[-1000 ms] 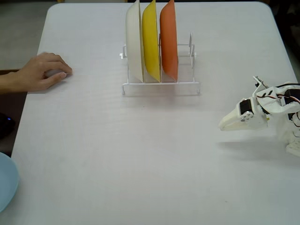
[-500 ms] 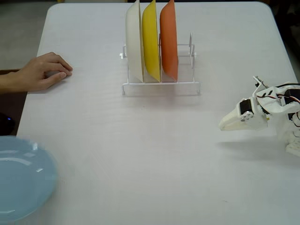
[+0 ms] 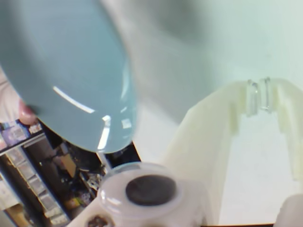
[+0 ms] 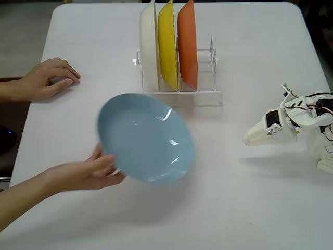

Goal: Can you put the plate away?

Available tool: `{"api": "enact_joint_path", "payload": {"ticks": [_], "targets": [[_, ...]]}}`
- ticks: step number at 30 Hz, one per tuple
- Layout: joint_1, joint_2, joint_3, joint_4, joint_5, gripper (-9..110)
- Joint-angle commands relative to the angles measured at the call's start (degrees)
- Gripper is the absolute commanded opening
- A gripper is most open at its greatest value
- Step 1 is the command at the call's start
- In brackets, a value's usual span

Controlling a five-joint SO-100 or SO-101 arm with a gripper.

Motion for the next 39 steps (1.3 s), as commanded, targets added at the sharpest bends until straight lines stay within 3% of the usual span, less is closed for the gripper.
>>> {"api": "enact_joint_path", "payload": {"ticks": [1, 23, 29, 39], "targets": [[0.3, 1.1, -0.1, -0.2, 0.0, -1], [0.4, 1.1, -0.5, 0.4, 0.9, -1], [2.7, -1.8, -17.5, 10.0, -3.7, -1], [4.3, -29.6, -46.6, 7.0, -6.9, -1]]}}
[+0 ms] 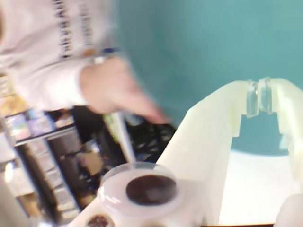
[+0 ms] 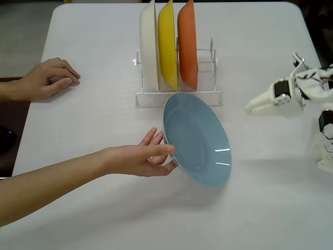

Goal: Can you put the plate away?

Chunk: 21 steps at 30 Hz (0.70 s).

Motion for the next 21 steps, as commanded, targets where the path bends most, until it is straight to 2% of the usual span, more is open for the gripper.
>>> {"api": "enact_joint_path", "payload": {"ticks": [1, 17, 21], "targets": [[-0.1, -10.8, -12.5, -1.8, -0.4, -1], [-9.7, -43.2, -44.4, -2.4, -2.5, 0], [-11.3, -50.0, -52.6, -0.2, -2.9, 13]]}}
